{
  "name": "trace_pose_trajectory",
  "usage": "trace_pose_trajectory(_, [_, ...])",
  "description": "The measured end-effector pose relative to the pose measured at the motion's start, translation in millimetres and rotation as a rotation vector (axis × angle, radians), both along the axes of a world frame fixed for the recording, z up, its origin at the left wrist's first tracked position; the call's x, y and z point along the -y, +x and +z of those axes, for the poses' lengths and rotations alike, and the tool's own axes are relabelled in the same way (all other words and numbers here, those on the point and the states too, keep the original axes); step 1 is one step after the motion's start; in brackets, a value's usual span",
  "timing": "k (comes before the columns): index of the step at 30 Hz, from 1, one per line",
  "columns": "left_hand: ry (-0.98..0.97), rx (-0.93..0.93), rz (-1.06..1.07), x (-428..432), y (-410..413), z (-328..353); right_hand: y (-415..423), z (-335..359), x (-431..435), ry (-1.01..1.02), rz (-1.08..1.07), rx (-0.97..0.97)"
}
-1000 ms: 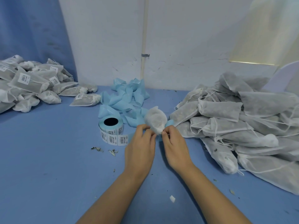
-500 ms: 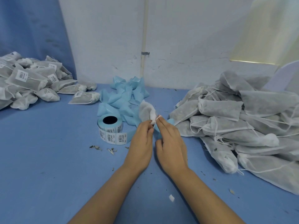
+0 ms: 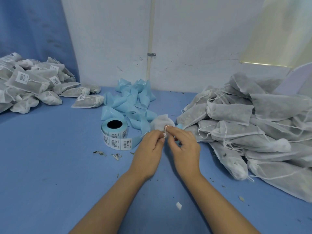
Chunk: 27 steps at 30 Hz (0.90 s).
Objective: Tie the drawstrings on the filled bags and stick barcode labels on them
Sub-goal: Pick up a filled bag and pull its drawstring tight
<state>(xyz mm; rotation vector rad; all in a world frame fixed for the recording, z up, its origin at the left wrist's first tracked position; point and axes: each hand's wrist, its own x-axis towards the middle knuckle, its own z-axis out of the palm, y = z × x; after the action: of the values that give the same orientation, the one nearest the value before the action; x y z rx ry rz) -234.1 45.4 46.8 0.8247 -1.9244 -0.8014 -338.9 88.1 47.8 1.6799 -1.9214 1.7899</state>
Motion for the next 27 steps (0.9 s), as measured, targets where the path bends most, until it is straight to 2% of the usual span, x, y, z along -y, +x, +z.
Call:
trace_pose_trajectory(6, [0.024,0.031,-0.031,-1.3,0.9,0.2,-3.2,5.5,0.6,-0.009,0.038,0.249])
trace_pose_trajectory(11, [0.049,0.045,-0.024,-4.0,1.9,0.0,-4.7,7.7,1.9,0.005,0.088,0.539])
trace_pose_trajectory(15, [0.104,-0.06,0.002,-4.5,2.2,0.1,-5.4,10.4,2.5,0.013,0.149,0.64])
trace_pose_trajectory(20, [0.161,-0.193,0.073,-0.8,4.7,-0.8,-3.4,9.3,1.6,0.077,0.208,0.532])
trace_pose_trajectory(24, [0.12,-0.161,0.112,-1.4,5.3,-0.9,-2.3,6.4,1.6,0.132,0.158,0.197])
trace_pose_trajectory(27, [0.003,-0.108,0.147,-3.9,4.4,0.9,-0.4,5.6,1.7,0.116,0.122,0.069])
